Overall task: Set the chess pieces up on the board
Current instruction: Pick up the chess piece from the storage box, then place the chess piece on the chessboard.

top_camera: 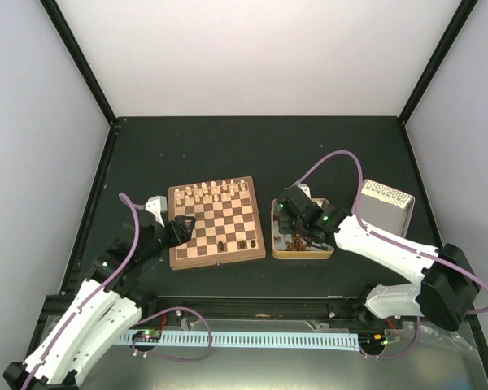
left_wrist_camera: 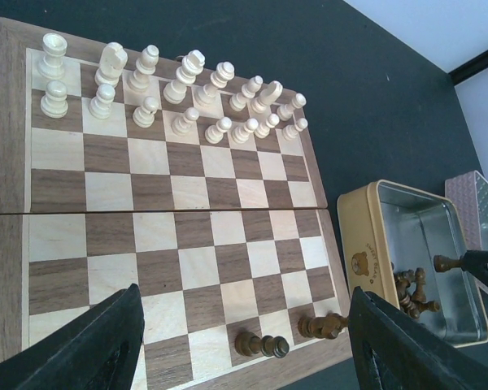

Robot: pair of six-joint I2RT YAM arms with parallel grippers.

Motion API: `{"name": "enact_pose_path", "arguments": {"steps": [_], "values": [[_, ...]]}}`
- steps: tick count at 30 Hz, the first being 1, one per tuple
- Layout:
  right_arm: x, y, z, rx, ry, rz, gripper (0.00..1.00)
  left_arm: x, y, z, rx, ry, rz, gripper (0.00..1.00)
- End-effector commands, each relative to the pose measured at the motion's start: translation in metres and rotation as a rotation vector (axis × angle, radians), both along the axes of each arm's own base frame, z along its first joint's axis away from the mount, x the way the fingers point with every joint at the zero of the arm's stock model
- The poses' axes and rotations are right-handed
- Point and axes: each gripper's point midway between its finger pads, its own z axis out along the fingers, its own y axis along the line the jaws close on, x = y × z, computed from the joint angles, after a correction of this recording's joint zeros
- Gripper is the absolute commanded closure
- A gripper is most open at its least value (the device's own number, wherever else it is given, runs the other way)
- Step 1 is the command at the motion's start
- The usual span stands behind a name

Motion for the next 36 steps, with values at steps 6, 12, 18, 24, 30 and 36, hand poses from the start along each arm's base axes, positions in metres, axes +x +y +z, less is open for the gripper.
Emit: {"name": "enact_pose_path", "arguments": {"steps": [6,12,18,24,30,36], "values": [[0.001,0.032,0.027,0.142,0.003,0.078,0.92,0.003,-0.004,0.016,-0.020,-0.048,-0.020,0.30],[-0.011,0.077,0.038,0.345,0.067,0.215,0.92,0.002,-0.004,0.014,-0.025,-0.047,-0.020,0.29],[-0.023,0.109,0.043,0.445,0.112,0.297,0.92,0.001,-0.001,0.014,-0.021,-0.051,-0.009,0.30],[-0.017,0.124,0.031,0.336,0.094,0.279,0.92,0.000,0.002,0.013,-0.012,-0.050,0.005,0.29],[-0.004,0.117,0.013,0.067,0.005,0.206,0.92,-0.001,0.007,0.015,-0.001,-0.055,0.021,0.29],[-0.002,0.127,0.011,-0.073,-0.039,0.224,0.92,-0.003,0.010,0.014,0.009,-0.052,0.030,0.29]]}}
